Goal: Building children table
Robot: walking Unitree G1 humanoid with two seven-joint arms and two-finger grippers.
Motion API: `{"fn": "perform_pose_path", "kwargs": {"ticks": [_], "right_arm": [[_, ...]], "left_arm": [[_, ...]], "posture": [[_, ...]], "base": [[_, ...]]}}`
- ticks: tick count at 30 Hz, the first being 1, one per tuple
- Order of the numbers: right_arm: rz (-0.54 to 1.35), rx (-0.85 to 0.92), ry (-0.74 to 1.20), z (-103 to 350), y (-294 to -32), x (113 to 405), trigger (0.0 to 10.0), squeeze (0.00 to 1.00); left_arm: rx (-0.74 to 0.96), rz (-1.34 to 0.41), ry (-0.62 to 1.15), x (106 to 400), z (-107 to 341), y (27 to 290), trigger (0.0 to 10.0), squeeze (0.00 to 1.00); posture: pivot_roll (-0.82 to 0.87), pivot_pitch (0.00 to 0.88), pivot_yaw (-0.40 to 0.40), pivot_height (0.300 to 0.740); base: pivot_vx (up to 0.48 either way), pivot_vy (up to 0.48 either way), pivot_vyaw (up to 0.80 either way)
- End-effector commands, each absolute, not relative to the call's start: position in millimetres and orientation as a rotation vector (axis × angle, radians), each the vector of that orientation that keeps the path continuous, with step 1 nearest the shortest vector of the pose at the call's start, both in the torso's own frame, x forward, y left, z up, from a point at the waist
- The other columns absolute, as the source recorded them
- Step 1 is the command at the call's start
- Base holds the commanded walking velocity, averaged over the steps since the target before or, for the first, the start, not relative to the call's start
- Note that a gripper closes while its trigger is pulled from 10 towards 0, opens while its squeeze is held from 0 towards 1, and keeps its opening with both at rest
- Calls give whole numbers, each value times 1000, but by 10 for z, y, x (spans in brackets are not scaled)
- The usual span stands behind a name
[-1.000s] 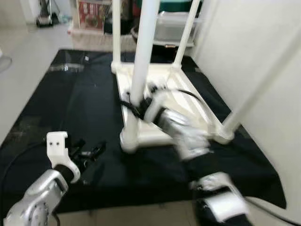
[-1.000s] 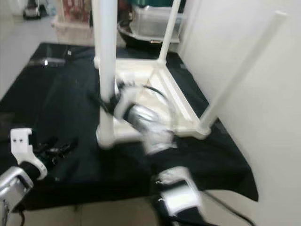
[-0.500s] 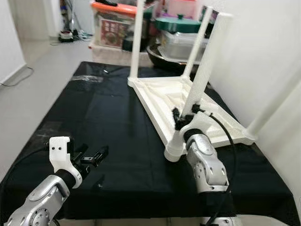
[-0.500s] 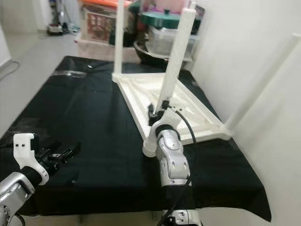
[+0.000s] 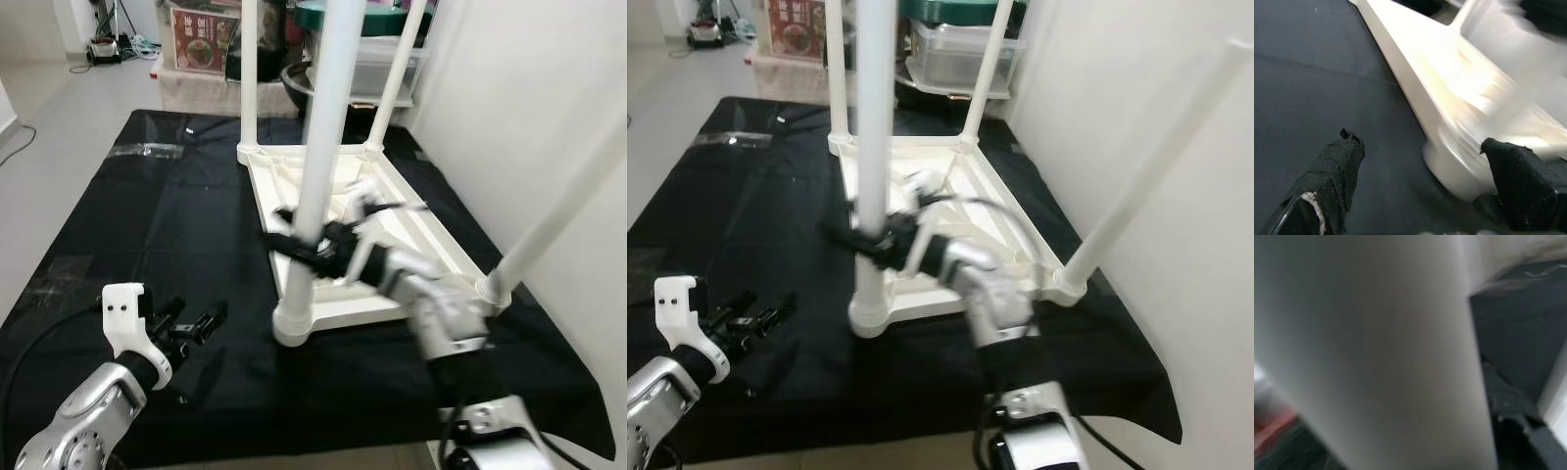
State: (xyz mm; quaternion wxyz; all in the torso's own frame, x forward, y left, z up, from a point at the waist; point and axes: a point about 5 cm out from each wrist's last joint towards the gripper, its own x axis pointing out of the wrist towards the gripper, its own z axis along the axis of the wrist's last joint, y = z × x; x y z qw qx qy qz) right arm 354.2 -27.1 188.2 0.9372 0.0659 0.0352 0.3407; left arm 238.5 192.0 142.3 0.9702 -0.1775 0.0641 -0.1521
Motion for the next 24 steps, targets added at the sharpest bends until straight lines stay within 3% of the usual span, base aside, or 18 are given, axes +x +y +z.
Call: {"fn": "perform_pose_path", "kwargs": {"ticks": [1, 3, 4, 6, 7, 11, 12, 16, 17, 18, 19, 20, 22, 23, 24], "right_arm": [[147, 156, 307, 1429, -839, 3726, 0, 0], [93, 181, 337, 1397, -878, 3735, 0, 0], [-58, 149, 339, 1299, -1077, 3678, 0, 0], [-58, 149, 339, 1299, -1077, 3678, 0, 0], [-213, 135, 357, 1209, -1260, 3567, 0, 0], [-353, 119, 365, 1161, -1387, 3278, 0, 0], [-340, 113, 344, 1203, -1366, 3209, 10000, 0], [-265, 120, 295, 1275, -1283, 3201, 10000, 0], [-96, 186, 212, 1394, -1159, 3273, 10000, 588], [107, 289, 121, 1560, -1013, 3348, 10000, 1000], [107, 289, 121, 1560, -1013, 3348, 10000, 1000], [413, 444, 16, 1864, -788, 3454, 10000, 1000], [413, 444, 16, 1864, -788, 3454, 10000, 1000], [538, 488, -8, 1990, -731, 3482, 10000, 1000], [679, 444, -69, 2127, -694, 3481, 10000, 0]], "left_arm": [[-363, -284, 142, 2332, 1387, 1977, 10000, 0], [-363, -284, 142, 2331, 1387, 1977, 10000, 0], [-365, -285, 143, 2327, 1387, 1978, 10000, 0], [-365, -285, 143, 2327, 1387, 1978, 10000, 0], [-366, -288, 145, 2327, 1387, 1976, 10000, 0], [-367, -295, 148, 2336, 1387, 1961, 10000, 0], [-367, -297, 149, 2343, 1386, 1951, 10000, 0], [-368, -303, 150, 2354, 1386, 1934, 10000, 0], [-371, -307, 148, 2358, 1390, 1927, 10000, 0], [-374, -309, 147, 2359, 1394, 1925, 10000, 0], [-374, -309, 147, 2359, 1394, 1925, 10000, 0], [-377, -308, 141, 2357, 1400, 1929, 10000, 0], [-377, -308, 141, 2357, 1400, 1929, 10000, 0], [-379, -306, 138, 2354, 1402, 1933, 10000, 0], [-380, -304, 135, 2352, 1403, 1939, 10000, 0]], "posture": [[175, 0, -155, 740], [175, 0, -155, 740], [167, 0, -147, 740], [167, 0, -147, 740], [155, 0, -138, 740], [133, 0, -122, 740], [123, 0, -115, 740], [114, 0, -113, 740], [119, 0, -121, 740], [122, 0, -124, 740], [122, 0, -124, 740], [125, 0, -131, 740], [125, 0, -131, 740], [127, 0, -132, 740], [133, 0, -136, 740]], "base": [[0, 0, 0], [0, 0, 0], [0, 0, 0], [0, 0, 0], [0, 0, 0], [0, 0, 0], [0, 0, 0], [0, 0, 0], [0, 0, 0], [0, 0, 0], [0, 0, 0], [0, 0, 0], [0, 0, 0], [0, 0, 0], [0, 0, 0]]}}
